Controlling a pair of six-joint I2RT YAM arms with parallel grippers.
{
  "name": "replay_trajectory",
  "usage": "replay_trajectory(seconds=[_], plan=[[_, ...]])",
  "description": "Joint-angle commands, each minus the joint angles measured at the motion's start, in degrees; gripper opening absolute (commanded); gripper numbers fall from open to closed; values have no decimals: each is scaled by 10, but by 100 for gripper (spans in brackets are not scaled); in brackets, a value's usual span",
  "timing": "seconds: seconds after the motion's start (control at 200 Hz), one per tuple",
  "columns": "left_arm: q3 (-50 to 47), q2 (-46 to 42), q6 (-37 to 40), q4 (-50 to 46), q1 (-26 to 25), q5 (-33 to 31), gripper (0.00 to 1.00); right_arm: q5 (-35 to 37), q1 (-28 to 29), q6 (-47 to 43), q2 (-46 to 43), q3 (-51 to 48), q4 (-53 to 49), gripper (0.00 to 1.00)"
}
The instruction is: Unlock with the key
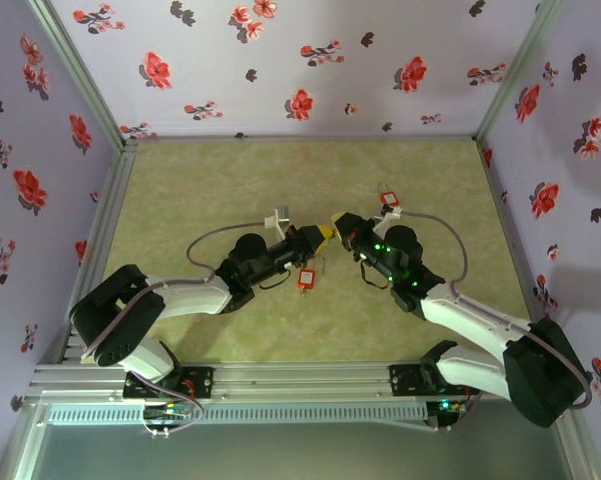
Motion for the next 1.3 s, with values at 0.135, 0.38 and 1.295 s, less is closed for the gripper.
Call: replay_trajectory(seconds=[0.135,0.38,1.295], plan=[[10,-5,20,9,2,21,0,1,-2,-18,-5,-2,-21,2],[-26,-50,58,-40,34,24,0,15,-75,-196,-68,98,-401,75],[-59,-43,207,-22,116,128,0,58,-278,-832,539,639,-763,79]])
